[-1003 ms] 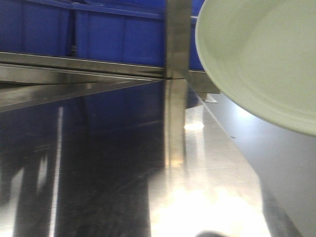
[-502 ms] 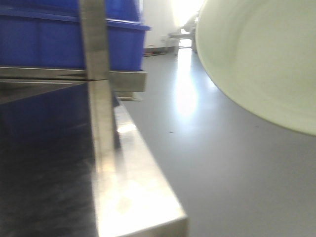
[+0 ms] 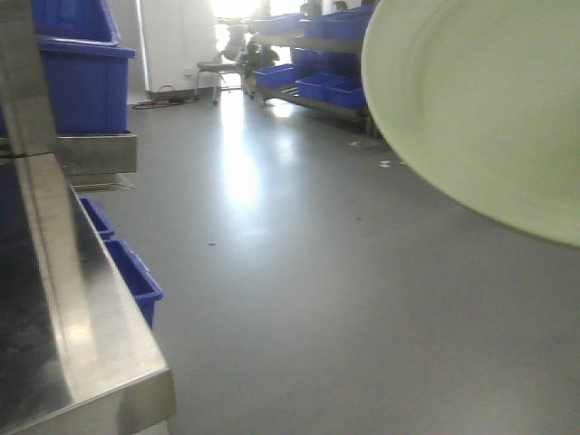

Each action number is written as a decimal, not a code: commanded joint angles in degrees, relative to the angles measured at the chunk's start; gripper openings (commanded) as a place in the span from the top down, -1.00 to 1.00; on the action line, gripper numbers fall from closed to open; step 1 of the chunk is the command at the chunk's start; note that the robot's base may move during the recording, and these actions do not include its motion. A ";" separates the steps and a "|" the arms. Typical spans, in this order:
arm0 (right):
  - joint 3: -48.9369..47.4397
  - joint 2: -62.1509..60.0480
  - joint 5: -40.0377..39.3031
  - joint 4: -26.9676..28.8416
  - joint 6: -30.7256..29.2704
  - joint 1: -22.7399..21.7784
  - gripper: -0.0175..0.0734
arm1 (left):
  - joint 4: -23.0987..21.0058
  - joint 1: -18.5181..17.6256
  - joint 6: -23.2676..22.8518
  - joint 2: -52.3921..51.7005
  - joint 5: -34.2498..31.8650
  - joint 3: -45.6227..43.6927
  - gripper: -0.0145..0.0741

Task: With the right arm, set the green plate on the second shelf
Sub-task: 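Hold the plate raised in the right gripper while driving away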

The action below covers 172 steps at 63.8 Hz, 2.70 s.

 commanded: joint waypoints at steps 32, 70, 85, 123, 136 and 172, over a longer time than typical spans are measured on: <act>-1.82 0.16 -5.93 0.25 -0.13 -0.25 0.49 | 0.05 -0.27 -0.28 -1.28 -3.50 2.40 0.39; -1.82 0.16 -5.93 0.25 -0.13 -0.25 0.49 | 0.05 -0.27 -0.28 -1.28 -3.50 2.40 0.39; -1.82 0.16 -5.93 0.25 -0.13 -0.25 0.49 | 0.05 -0.27 -0.28 -1.28 -3.50 2.40 0.39; -1.82 0.16 -5.93 0.25 -0.13 -0.25 0.49 | 0.05 -0.27 -0.28 -1.28 -3.50 2.40 0.39; -1.82 0.16 -5.93 0.25 -0.13 -0.25 0.49 | 0.05 -0.27 -0.28 -1.28 -3.50 2.40 0.39; -1.82 0.16 -5.93 0.25 -0.13 -0.25 0.49 | 0.05 -0.27 -0.28 -1.28 -3.50 2.40 0.39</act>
